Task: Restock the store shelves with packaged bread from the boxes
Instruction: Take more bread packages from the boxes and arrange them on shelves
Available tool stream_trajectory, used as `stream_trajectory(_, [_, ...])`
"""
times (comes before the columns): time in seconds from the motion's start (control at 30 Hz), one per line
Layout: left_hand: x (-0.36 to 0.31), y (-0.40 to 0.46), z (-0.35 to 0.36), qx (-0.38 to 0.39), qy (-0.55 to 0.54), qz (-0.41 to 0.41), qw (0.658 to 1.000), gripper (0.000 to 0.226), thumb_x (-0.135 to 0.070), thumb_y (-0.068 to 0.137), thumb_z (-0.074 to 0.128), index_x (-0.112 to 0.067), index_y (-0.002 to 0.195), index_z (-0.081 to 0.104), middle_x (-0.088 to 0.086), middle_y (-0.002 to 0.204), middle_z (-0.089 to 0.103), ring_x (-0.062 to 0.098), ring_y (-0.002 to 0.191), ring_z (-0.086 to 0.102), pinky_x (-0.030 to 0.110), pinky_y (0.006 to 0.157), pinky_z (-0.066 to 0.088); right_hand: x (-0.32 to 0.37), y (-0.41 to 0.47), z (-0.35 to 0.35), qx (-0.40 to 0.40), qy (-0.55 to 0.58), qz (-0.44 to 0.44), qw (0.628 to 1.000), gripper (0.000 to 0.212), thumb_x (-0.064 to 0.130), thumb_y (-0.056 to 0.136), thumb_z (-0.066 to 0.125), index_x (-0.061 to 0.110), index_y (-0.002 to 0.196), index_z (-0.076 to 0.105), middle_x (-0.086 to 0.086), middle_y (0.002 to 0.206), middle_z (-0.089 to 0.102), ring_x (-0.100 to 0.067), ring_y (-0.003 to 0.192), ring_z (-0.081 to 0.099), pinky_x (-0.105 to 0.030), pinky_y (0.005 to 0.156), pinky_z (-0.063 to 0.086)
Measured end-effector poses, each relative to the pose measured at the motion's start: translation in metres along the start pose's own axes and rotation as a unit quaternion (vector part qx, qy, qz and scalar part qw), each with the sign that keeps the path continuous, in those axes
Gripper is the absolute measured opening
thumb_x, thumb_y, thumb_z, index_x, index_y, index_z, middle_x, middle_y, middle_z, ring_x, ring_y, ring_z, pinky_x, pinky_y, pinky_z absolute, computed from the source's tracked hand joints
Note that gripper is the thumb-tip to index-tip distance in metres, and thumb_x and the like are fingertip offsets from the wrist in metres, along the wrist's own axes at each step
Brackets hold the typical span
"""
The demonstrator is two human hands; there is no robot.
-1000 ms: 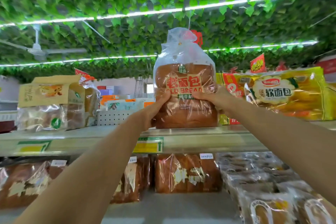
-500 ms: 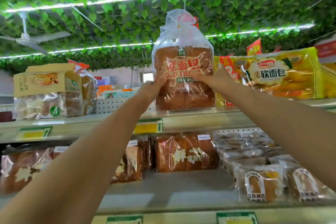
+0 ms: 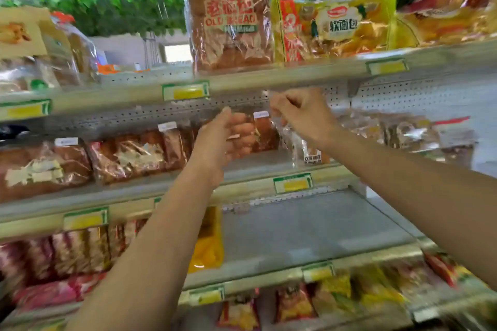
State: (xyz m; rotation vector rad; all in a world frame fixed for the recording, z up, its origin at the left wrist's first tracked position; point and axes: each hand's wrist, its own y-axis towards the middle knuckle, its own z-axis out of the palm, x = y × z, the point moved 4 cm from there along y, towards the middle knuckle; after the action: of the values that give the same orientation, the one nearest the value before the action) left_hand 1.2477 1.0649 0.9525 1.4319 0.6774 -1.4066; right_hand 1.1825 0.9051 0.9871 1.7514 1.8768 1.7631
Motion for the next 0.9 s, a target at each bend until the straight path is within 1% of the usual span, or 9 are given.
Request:
stream_trajectory(0.07, [0.031, -0.019, 0.008, 0.033, 0.01, -0.051, 0.998, 0.032, -0.042, 0.103, 0.044, -0.018, 0.098, 0.065, -0.004, 0.075, 0.074, 0.015, 0.07, 0.067, 0.031, 0.07, 0.054, -0.02, -0.033, 0.004, 0.044, -0.026, 0.043, 0.998, 0.047, 0.031, 0.099, 0.055, -0.012, 0.082, 0.065, -0.032, 0.082, 0.066, -0.027, 0.053, 0.058, -0.033, 0.053, 0.047])
stream_trajectory(0.13, [0.06, -0.037, 0.016, 0.057, 0.018, -0.087, 0.994, 0.029, -0.041, 0.102, 0.044, -0.02, 0.097, 0.064, -0.004, 0.08, 0.074, 0.013, 0.069, 0.069, 0.029, 0.07, 0.054, -0.041, -0.065, 0.003, 0.078, -0.038, 0.079, 0.993, 0.043, 0.032, 0.098, 0.055, -0.007, 0.087, 0.069, -0.022, 0.084, 0.071, -0.021, 0.057, 0.065, -0.032, 0.053, 0.049])
stream_trajectory(0.2, [0.089, -0.054, 0.022, 0.062, 0.029, -0.122, 0.99, 0.026, -0.039, 0.102, 0.045, -0.022, 0.096, 0.063, -0.002, 0.086, 0.073, 0.01, 0.067, 0.069, 0.027, 0.068, 0.054, -0.062, -0.093, -0.001, 0.108, -0.035, 0.124, 0.986, 0.037, 0.029, 0.099, 0.054, -0.004, 0.094, 0.071, -0.014, 0.091, 0.073, -0.017, 0.064, 0.067, -0.025, 0.052, 0.049])
stream_trajectory(0.33, [0.148, -0.083, 0.036, 0.056, 0.048, -0.185, 0.98, 0.025, -0.04, 0.101, 0.049, -0.021, 0.099, 0.065, -0.001, 0.09, 0.076, 0.013, 0.071, 0.072, 0.027, 0.063, 0.056, -0.107, -0.142, -0.016, 0.198, -0.047, 0.202, 0.958, 0.032, 0.029, 0.099, 0.055, 0.0, 0.104, 0.069, -0.011, 0.1, 0.072, -0.017, 0.075, 0.068, -0.029, 0.06, 0.052])
stream_trajectory(0.43, [0.192, -0.109, 0.062, 0.059, 0.051, -0.231, 0.97, 0.023, -0.036, 0.102, 0.048, -0.021, 0.098, 0.065, -0.001, 0.088, 0.075, 0.014, 0.071, 0.07, 0.028, 0.066, 0.056, -0.143, -0.183, -0.039, 0.25, -0.062, 0.226, 0.939, 0.031, 0.026, 0.098, 0.057, -0.004, 0.1, 0.067, -0.015, 0.097, 0.071, -0.016, 0.073, 0.069, -0.029, 0.059, 0.052])
stream_trajectory(0.57, [0.264, -0.148, 0.116, 0.064, 0.047, -0.31, 0.947, 0.021, -0.031, 0.101, 0.049, -0.018, 0.092, 0.064, 0.004, 0.089, 0.072, 0.02, 0.074, 0.065, 0.031, 0.072, 0.049, -0.195, -0.248, -0.088, 0.281, -0.064, 0.269, 0.919, 0.024, 0.017, 0.094, 0.062, -0.005, 0.092, 0.069, -0.02, 0.08, 0.068, -0.016, 0.066, 0.063, -0.015, 0.05, 0.044])
stream_trajectory(0.7, [0.342, -0.192, 0.182, 0.067, 0.032, -0.384, 0.92, 0.02, -0.033, 0.101, 0.05, -0.019, 0.094, 0.063, 0.003, 0.089, 0.071, 0.02, 0.077, 0.067, 0.03, 0.07, 0.05, -0.267, -0.312, -0.14, 0.307, -0.066, 0.328, 0.891, 0.021, 0.02, 0.095, 0.059, 0.003, 0.091, 0.071, -0.015, 0.084, 0.071, -0.02, 0.072, 0.069, -0.033, 0.06, 0.052])
stream_trajectory(0.83, [0.419, -0.239, 0.238, 0.046, 0.019, -0.453, 0.89, 0.022, -0.032, 0.1, 0.052, -0.015, 0.103, 0.065, 0.006, 0.095, 0.073, 0.021, 0.084, 0.068, 0.032, 0.072, 0.053, -0.337, -0.373, -0.187, 0.319, -0.051, 0.393, 0.861, 0.02, 0.02, 0.096, 0.06, 0.003, 0.102, 0.07, -0.016, 0.095, 0.072, -0.024, 0.08, 0.071, -0.023, 0.061, 0.054])
stream_trajectory(0.9, [0.461, -0.263, 0.265, 0.02, 0.013, -0.484, 0.875, 0.023, -0.03, 0.102, 0.049, -0.013, 0.107, 0.064, 0.006, 0.096, 0.072, 0.021, 0.085, 0.066, 0.031, 0.07, 0.052, -0.38, -0.411, -0.204, 0.346, -0.051, 0.434, 0.83, 0.019, 0.023, 0.096, 0.06, 0.009, 0.105, 0.07, -0.014, 0.098, 0.073, -0.024, 0.084, 0.071, -0.032, 0.072, 0.058])
